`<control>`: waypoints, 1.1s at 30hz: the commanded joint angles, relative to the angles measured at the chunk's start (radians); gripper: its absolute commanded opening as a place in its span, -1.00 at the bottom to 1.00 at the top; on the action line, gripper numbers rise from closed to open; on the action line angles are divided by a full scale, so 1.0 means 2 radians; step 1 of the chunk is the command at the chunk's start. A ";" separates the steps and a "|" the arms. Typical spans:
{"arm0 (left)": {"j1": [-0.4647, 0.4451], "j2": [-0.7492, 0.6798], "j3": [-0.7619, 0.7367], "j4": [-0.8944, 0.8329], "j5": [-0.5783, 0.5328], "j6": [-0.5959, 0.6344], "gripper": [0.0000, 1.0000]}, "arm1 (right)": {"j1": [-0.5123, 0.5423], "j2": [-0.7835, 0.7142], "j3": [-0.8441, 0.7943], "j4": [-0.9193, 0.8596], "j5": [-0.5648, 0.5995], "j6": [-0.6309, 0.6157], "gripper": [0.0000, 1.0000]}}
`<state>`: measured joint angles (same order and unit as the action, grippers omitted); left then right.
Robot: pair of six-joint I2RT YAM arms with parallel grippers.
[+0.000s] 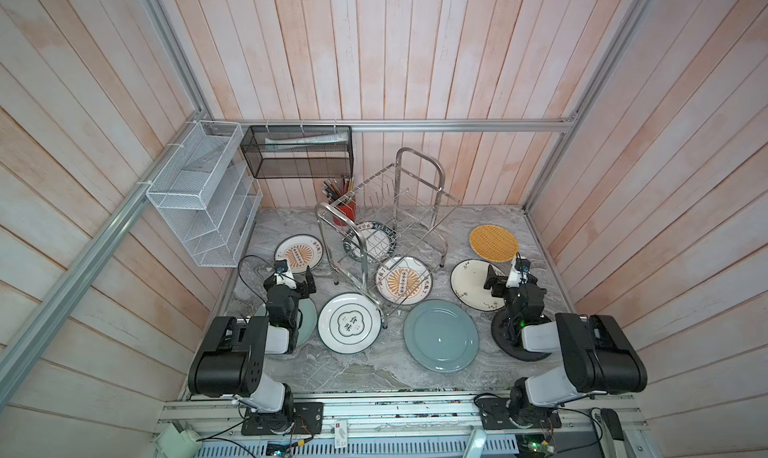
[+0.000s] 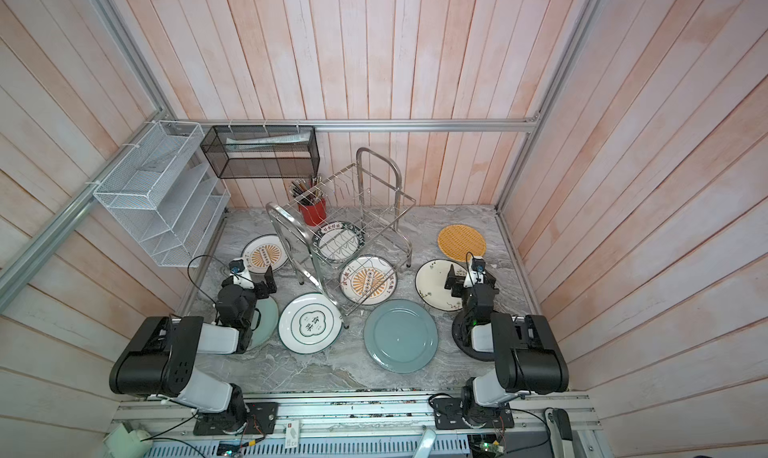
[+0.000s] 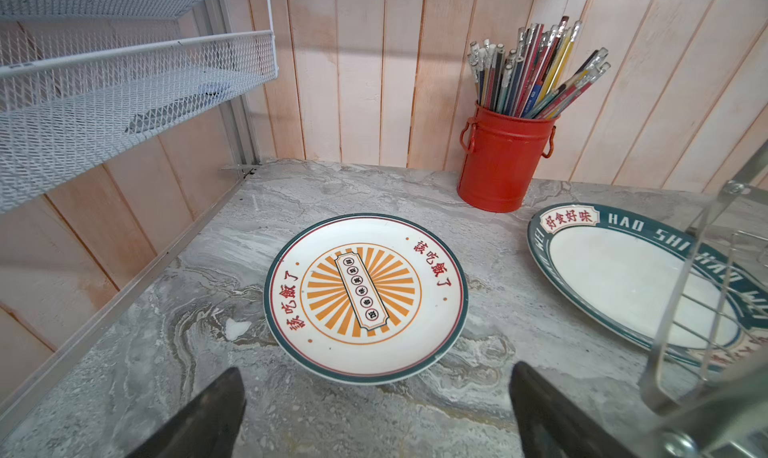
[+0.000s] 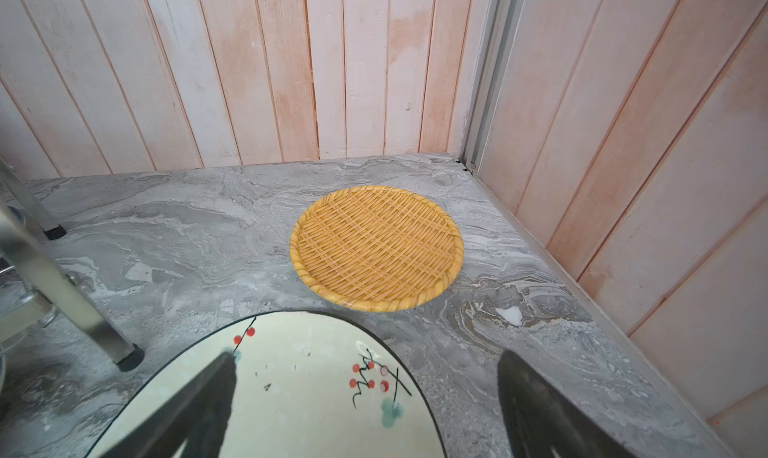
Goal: Load the plates into the dish rack
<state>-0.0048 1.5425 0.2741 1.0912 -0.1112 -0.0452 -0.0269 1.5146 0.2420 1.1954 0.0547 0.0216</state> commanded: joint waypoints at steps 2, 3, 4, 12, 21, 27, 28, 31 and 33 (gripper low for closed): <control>0.002 -0.003 0.010 0.000 0.004 0.005 1.00 | 0.003 0.000 -0.001 0.003 0.008 -0.003 0.96; 0.002 -0.003 0.009 0.000 0.004 0.005 1.00 | 0.004 0.000 0.000 0.003 0.008 -0.003 0.96; 0.002 -0.004 0.009 0.000 0.004 0.005 1.00 | 0.003 0.000 0.000 0.003 0.009 -0.003 0.96; 0.002 -0.004 0.009 0.000 0.004 0.005 1.00 | 0.004 0.000 0.000 0.003 0.008 -0.002 0.96; 0.002 -0.004 0.009 0.000 0.004 0.005 1.00 | 0.005 0.000 -0.001 0.004 0.011 -0.003 0.96; 0.002 -0.004 0.009 0.000 0.004 0.005 1.00 | 0.007 0.000 -0.002 0.007 0.018 -0.005 0.96; 0.002 -0.004 0.009 0.000 0.004 0.004 1.00 | 0.008 0.000 -0.002 0.007 0.018 -0.004 0.96; 0.002 -0.004 0.009 0.000 0.004 0.005 1.00 | 0.008 0.000 -0.002 0.007 0.019 -0.005 0.96; 0.002 -0.004 0.009 0.000 0.004 0.005 1.00 | 0.008 0.000 -0.002 0.007 0.019 -0.004 0.96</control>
<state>-0.0048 1.5425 0.2741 1.0912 -0.1112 -0.0452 -0.0154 1.5146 0.2420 1.1961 0.0742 0.0216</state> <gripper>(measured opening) 0.999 0.980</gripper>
